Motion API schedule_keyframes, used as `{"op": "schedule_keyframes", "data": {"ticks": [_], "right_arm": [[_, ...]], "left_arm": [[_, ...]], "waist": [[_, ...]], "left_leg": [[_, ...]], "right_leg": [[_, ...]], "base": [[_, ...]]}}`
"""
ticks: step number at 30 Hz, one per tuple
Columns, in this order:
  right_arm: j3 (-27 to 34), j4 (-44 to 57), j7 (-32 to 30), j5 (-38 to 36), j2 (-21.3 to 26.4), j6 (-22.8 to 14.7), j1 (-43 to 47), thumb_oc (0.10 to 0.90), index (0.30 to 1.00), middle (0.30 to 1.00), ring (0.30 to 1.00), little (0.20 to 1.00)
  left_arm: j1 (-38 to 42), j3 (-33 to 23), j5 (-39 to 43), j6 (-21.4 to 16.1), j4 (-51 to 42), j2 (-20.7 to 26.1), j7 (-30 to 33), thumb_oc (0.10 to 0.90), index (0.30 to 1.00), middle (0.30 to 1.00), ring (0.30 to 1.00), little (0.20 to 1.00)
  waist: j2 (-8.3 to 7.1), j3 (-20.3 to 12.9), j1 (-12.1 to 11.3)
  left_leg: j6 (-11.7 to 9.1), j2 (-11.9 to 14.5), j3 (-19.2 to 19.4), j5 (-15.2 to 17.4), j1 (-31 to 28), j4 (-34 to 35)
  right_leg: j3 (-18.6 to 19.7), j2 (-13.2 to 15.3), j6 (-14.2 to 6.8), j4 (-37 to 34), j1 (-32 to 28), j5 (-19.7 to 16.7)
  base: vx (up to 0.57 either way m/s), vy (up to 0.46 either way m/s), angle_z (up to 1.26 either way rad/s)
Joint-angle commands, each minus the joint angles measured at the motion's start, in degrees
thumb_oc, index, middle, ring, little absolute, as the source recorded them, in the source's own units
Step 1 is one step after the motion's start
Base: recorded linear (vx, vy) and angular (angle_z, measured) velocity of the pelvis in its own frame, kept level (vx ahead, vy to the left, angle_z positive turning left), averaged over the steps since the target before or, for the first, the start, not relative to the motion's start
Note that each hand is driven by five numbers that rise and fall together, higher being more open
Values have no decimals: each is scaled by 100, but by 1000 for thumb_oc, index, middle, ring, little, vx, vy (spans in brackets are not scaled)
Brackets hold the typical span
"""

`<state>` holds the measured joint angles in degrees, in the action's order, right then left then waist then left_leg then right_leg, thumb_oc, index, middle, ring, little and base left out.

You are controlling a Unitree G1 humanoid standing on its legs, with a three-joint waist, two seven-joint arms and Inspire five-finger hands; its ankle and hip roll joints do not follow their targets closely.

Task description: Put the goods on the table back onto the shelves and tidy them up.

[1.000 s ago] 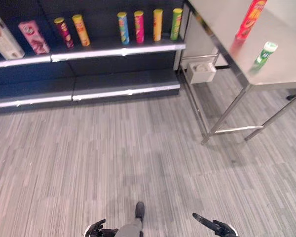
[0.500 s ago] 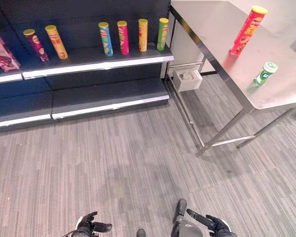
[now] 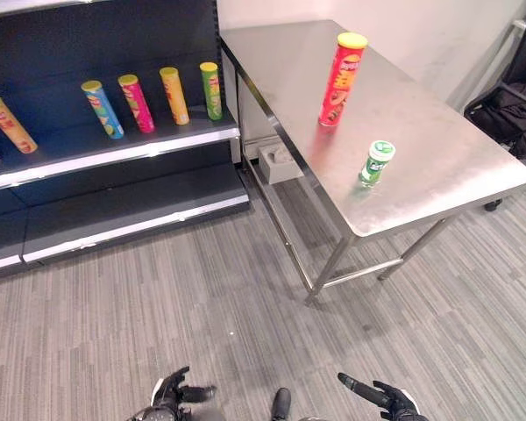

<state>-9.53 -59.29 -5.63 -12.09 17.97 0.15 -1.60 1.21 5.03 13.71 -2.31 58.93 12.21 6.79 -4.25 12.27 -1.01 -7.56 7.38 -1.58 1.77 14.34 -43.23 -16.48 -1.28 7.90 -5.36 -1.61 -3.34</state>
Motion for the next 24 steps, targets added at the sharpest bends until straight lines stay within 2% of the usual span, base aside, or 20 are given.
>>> {"op": "schedule_keyframes", "data": {"ticks": [1,2,4,6,9,11,13,14,21,22,24], "right_arm": [[47,-38,-123,-205,367,-133,58,800,900,900,900,900],[48,-39,-123,-205,368,-134,59,800,900,900,900,900],[31,-216,-164,-118,386,-138,142,800,900,900,900,900],[97,-255,-195,-112,328,-143,103,800,900,900,900,900],[147,-299,-194,-118,276,-130,74,800,900,900,900,900],[407,-377,-361,-184,246,-120,87,800,900,900,900,900],[476,-363,-414,-213,273,-134,97,800,900,900,900,900],[918,-116,-580,-338,497,-189,57,800,900,900,900,900],[922,-108,-581,-337,497,-185,50,800,900,900,900,900],[2218,1351,-965,-425,1365,-386,-480,800,900,900,900,900],[2221,1354,-965,-425,1364,-384,-484,800,900,900,900,900]], "left_arm": [[28,388,90,-141,-24,196,4,800,900,900,900,900],[28,388,90,-141,-24,195,5,800,900,900,900,900],[69,425,91,-153,78,178,14,800,900,900,900,900],[19,424,80,-173,143,157,29,800,900,900,900,900],[-9,373,80,-167,215,177,16,800,900,900,900,900],[-26,181,-34,-136,647,302,106,800,900,900,900,900],[-30,149,-28,-141,672,331,128,800,900,900,900,900],[-90,26,-92,-144,669,443,167,800,900,900,900,900],[-92,29,-92,-143,668,443,167,800,900,900,900,900],[-299,-255,-288,-139,669,481,156,800,900,900,900,900],[-300,-252,-288,-139,669,481,156,800,900,900,900,900]], "waist": [[196,75,-143],[189,90,-147],[344,28,-241],[435,-155,-171],[440,-256,-163],[372,-336,-83],[357,-342,-76],[316,-380,2],[317,-378,-10],[265,-468,166],[266,-475,161]], "left_leg": [[204,-307,101,-219,-575,3359],[204,-313,109,-242,-620,3410],[168,-485,-637,-556,-688,4288],[206,-442,-633,-587,-1056,4704],[238,-465,-499,-539,-1239,4800],[340,-518,-113,-346,-1491,4823],[353,-521,-61,-320,-1512,4823],[388,-513,58,-246,-1563,4823],[388,-511,68,-243,-1570,4823],[434,-494,337,-95,-1735,4823],[434,-494,341,-96,-1730,4823]], "right_leg": [[188,620,-1368,36,-252,275],[191,628,-1369,36,-271,280],[381,479,-1373,36,-372,416],[514,494,-1423,36,-422,409],[618,580,-1462,36,-441,395],[882,771,-1588,77,-394,296],[935,785,-1612,79,-376,275],[1039,811,-1669,81,-325,228],[1048,809,-1669,82,-327,228],[1278,848,-1769,65,-278,151],[1282,848,-1769,66,-271,149]], "base": [[212,66,-14],[165,92,-27],[171,111,-41],[216,211,-66],[139,191,-71],[114,289,-38],[30,83,-33],[23,54,-30],[12,24,-16],[62,111,-4],[31,56,-22]]}}
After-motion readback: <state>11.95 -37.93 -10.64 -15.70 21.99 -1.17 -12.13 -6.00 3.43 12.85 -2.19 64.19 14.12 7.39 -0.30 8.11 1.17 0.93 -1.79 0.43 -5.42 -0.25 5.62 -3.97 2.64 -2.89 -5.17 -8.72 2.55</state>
